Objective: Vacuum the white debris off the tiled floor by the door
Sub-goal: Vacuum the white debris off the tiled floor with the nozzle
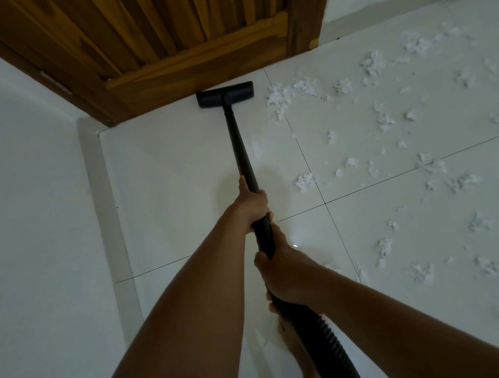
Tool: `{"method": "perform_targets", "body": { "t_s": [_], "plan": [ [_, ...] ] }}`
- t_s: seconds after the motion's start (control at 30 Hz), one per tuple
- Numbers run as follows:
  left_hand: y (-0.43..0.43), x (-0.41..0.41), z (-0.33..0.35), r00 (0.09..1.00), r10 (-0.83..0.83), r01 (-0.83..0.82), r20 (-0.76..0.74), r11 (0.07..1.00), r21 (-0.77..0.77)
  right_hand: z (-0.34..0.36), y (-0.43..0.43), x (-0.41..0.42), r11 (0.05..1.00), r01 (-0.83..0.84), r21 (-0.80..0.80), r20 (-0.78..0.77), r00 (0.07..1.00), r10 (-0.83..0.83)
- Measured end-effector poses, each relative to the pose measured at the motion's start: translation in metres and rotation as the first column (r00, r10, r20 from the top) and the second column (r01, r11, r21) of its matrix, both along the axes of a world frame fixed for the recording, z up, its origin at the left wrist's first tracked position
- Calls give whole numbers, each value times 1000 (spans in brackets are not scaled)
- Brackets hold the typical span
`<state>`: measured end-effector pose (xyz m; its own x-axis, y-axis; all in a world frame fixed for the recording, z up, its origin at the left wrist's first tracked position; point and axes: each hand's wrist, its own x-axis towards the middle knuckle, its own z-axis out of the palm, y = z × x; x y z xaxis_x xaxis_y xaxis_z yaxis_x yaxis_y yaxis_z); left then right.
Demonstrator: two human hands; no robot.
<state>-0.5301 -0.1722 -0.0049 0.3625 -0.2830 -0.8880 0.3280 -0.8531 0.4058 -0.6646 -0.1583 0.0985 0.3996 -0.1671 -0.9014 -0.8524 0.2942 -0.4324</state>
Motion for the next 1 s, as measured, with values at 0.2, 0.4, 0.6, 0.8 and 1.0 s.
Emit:
{"method": "perform_targets", "body": {
  "t_s": [0.2, 0.4, 0.6, 0.8, 1.0],
  "plan": [
    [17, -29, 35, 997, 38, -36, -63, 999, 30, 38, 8, -26, 991, -118, -66, -20, 993, 117],
    [17, -23, 56, 990, 104, -100, -95, 994, 54, 74, -2, -19, 992, -124, -32, -4, 992, 124],
    [2, 2, 53, 985, 152, -149, -85, 988, 46, 65, -12, 7, 998, -49, 48, -45, 998, 51],
    [-12, 20, 37, 988, 136, -135, -66, 990, 29, 43, -25, 22, 997, -36, 71, -45, 998, 39],
    [-22, 29, 20, 992, 113, -112, -56, 994, 9, 25, -34, 29, 999, -22, 49, -36, 999, 24]
  ]
}}
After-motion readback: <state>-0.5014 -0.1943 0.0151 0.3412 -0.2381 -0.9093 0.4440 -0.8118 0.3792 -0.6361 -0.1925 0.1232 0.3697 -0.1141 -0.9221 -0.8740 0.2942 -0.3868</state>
